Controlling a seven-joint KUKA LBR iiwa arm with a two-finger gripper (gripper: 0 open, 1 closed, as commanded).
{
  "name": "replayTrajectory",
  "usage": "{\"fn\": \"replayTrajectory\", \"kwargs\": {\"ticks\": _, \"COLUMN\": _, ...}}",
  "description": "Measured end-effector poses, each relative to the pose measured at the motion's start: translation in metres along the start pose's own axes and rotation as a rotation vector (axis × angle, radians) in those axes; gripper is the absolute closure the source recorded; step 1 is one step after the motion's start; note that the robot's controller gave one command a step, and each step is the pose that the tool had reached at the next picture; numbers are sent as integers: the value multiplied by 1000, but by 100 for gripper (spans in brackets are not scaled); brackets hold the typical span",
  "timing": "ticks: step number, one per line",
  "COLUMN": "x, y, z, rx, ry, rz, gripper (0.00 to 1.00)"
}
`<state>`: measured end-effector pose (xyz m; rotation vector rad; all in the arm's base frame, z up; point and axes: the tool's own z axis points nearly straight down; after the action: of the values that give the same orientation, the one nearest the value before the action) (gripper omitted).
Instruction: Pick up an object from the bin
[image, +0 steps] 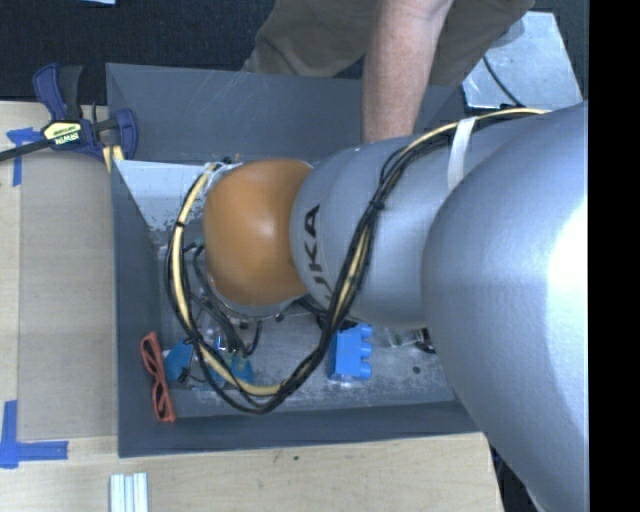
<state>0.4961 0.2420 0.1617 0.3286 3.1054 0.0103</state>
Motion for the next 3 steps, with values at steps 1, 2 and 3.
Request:
{"fn": "replayTrajectory", "kwargs": {"ticks": 1, "x": 8, "y": -1, "z": 91, "rx": 4, "ry": 26, "rz": -215, "gripper": 0}}
{"fn": "replayTrajectory", "kwargs": {"ticks": 2, "x": 10, "y": -10, "z": 91, "rx": 0, "ry": 2, "rz": 164, "gripper": 0}}
{"fn": "replayTrajectory", "kwargs": {"ticks": 3, "x": 6, "y": -2, "z": 90, "rx": 4, "ry": 21, "rz": -199, "gripper": 100}}
